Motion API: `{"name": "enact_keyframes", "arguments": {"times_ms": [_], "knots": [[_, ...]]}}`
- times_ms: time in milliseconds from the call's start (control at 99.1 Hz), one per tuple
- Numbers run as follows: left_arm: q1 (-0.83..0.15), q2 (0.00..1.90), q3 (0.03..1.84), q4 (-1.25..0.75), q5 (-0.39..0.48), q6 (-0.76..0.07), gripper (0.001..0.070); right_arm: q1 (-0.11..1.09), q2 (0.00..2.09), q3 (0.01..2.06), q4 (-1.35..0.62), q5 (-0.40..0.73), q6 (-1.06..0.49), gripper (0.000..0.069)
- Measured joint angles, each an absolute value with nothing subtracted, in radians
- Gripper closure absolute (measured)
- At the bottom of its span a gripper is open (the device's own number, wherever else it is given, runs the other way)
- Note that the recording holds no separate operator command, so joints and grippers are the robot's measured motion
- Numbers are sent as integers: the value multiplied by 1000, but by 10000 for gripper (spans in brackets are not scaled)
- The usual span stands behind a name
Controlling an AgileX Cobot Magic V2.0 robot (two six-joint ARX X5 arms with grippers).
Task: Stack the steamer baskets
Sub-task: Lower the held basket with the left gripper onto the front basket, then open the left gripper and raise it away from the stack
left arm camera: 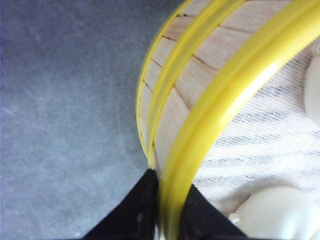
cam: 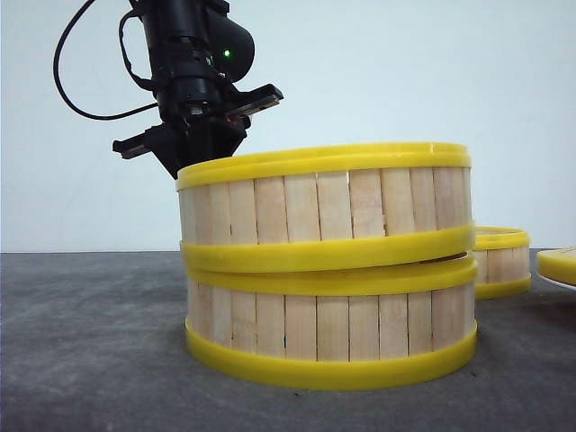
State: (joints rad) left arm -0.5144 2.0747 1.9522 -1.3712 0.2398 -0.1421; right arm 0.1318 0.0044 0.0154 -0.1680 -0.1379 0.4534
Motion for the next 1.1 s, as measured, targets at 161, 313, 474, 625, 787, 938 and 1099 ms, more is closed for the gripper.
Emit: {"name": "enact_keyframes", "arguments": {"times_ms": [161,313,474,625,787,938,1099], "knots": [[-515,2075,1952,-1366,242,-147,692,132,4,15,-168,-136,453,680],[-515,2075,1952,-1366,241,-147,692,132,4,15,-168,-136,454,680],[-514,2075,1952,-1364,267,-148,625,132,4,15,-168,-136,454,680],[-514,2075,1953,-1374,287,-149,401,132,4,15,-168,-136,454,680],[-505,2075,1967,-1396,287,-150,353,132,4,15,-168,-136,453,680],[-494,2080,2070,-1415,287,-149,233,132,4,15,-168,-136,453,680],[-485,2082,2296,-1416,287,-149,117,132,4,15,-168,-131,453,680]]}}
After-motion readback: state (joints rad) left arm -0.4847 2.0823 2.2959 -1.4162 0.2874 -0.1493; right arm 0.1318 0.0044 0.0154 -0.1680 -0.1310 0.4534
